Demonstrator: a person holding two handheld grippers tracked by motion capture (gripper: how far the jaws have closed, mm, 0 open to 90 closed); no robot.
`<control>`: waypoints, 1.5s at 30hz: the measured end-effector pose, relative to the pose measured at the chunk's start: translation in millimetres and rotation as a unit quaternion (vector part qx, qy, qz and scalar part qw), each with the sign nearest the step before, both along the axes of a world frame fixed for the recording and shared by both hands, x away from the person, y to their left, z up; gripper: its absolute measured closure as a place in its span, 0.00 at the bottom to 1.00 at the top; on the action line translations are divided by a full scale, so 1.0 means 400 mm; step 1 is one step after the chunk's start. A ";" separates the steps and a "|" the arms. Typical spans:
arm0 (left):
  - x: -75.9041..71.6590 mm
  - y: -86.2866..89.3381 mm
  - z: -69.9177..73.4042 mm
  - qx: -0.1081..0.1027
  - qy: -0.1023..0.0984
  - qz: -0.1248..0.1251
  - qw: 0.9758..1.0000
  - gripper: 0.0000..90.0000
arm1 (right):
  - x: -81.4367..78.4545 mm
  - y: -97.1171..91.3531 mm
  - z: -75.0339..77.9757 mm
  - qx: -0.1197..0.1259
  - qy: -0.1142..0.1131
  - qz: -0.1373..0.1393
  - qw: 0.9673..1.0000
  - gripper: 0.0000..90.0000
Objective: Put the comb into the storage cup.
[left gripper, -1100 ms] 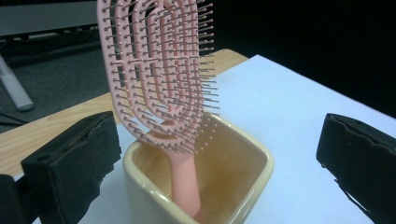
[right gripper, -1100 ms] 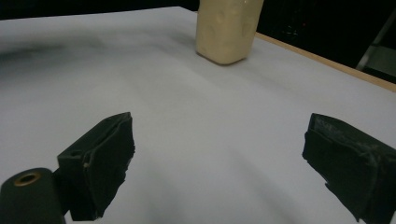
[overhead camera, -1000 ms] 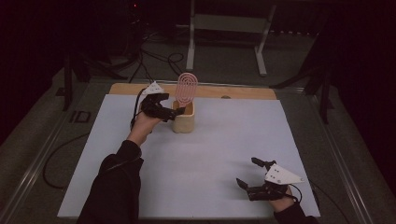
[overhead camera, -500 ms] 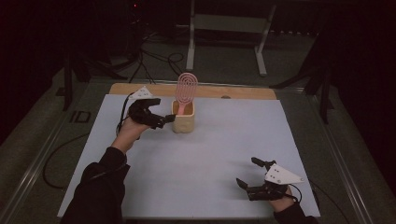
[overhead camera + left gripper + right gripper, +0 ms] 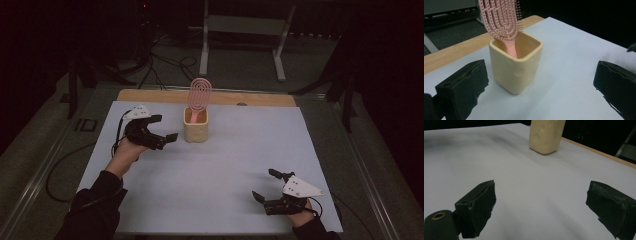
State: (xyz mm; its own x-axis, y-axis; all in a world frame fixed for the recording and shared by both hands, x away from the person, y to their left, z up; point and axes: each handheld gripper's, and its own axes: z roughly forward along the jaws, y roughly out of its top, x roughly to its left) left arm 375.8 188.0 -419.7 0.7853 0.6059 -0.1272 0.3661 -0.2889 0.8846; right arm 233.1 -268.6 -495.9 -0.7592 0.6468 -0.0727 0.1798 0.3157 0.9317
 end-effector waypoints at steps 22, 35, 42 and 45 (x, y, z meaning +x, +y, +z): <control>-0.201 0.086 -0.118 0.011 0.005 -0.007 1.000 0.00 | 0.000 0.003 -0.001 -0.008 -0.003 0.001 1.000 0.09; -0.317 0.174 -0.197 0.009 0.009 0.038 0.999 0.00 | 0.002 0.003 -0.004 -0.009 0.000 0.001 1.000 0.09; -0.360 0.224 -0.232 0.024 0.007 0.091 0.995 0.00 | 0.004 0.004 -0.008 -0.012 0.003 0.002 1.000 0.09; -0.365 0.234 -0.240 0.035 0.014 0.116 0.993 0.00 | 0.004 0.004 -0.009 -0.013 0.004 0.003 1.000 0.09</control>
